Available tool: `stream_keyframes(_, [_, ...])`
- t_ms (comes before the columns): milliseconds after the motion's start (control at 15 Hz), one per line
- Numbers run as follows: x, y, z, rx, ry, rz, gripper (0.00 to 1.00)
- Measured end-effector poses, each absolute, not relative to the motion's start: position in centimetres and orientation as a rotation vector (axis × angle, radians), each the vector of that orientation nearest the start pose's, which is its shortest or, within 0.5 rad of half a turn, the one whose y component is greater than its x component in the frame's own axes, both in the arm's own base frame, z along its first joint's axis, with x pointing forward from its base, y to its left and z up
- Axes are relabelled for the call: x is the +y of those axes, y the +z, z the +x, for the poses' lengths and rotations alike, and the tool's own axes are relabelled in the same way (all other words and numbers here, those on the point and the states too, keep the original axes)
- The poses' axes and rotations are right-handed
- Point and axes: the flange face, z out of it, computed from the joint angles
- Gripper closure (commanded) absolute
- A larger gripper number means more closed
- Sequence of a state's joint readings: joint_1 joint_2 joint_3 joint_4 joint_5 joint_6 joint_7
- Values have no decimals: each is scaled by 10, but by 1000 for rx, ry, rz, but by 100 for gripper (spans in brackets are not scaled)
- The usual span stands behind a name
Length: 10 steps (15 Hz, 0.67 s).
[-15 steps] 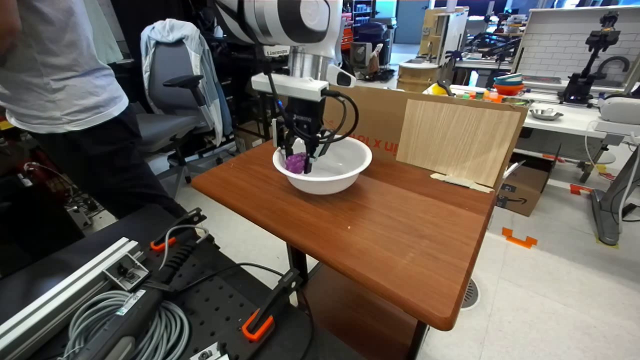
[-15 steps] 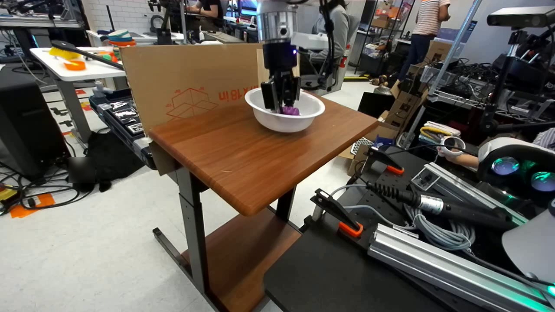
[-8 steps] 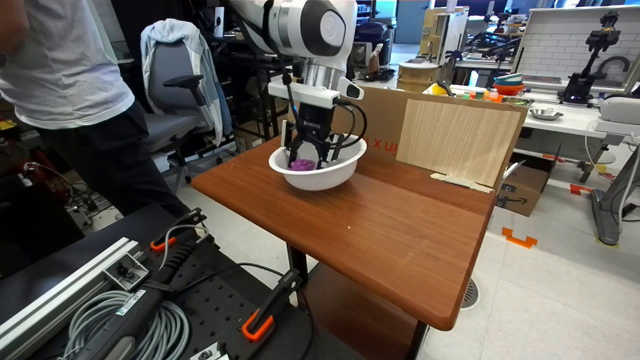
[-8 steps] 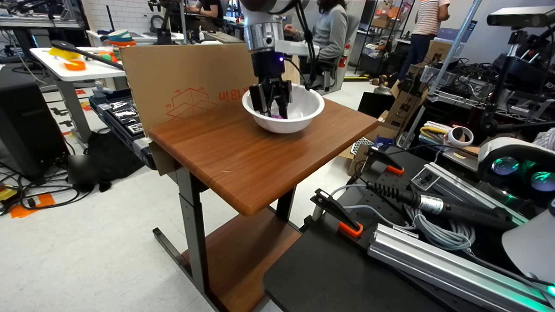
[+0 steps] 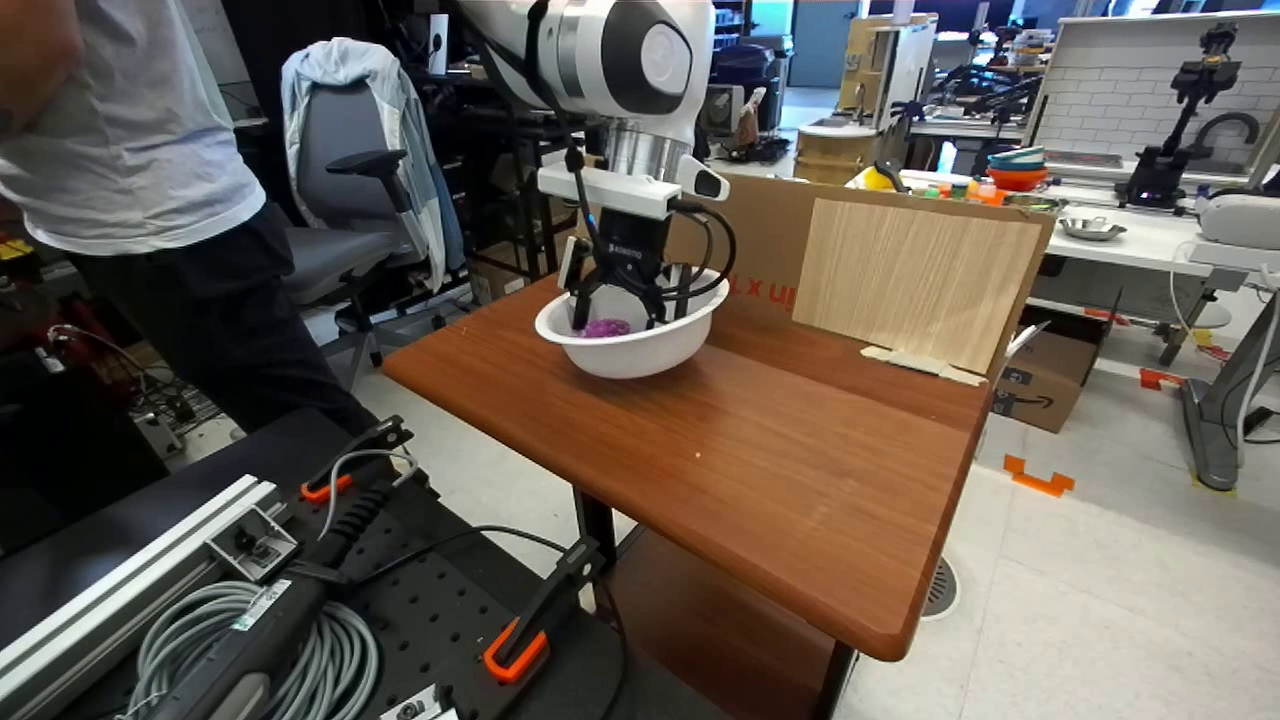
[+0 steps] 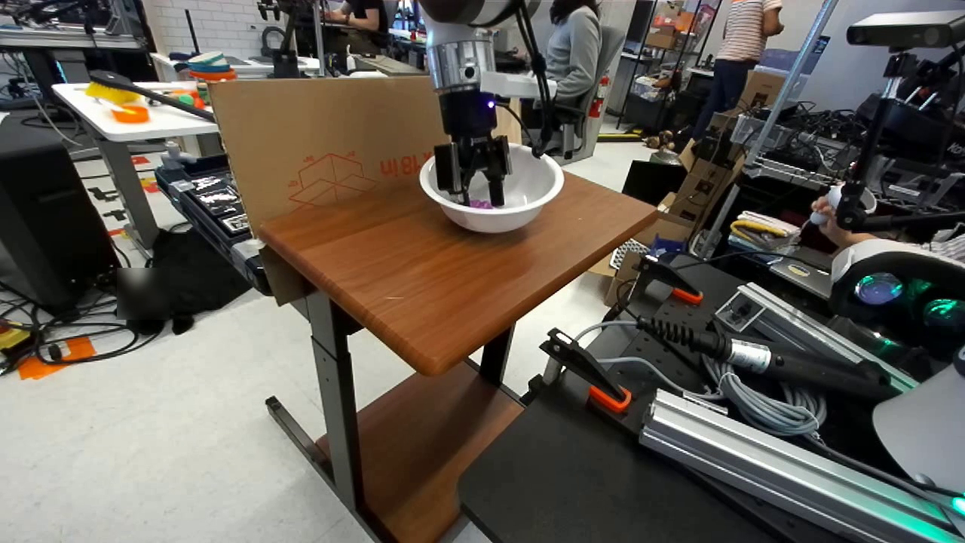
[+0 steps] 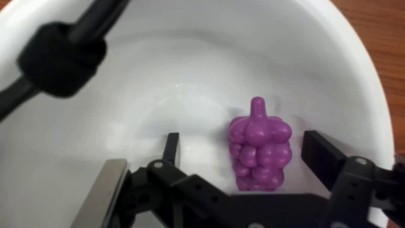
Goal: Take the toy grapes from the table and put them in the white bowl
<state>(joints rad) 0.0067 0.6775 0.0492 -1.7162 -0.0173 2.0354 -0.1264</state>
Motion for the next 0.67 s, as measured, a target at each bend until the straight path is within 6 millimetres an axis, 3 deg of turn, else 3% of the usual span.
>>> stream_keyframes(667, [31, 192, 592, -292, 360, -3086, 0])
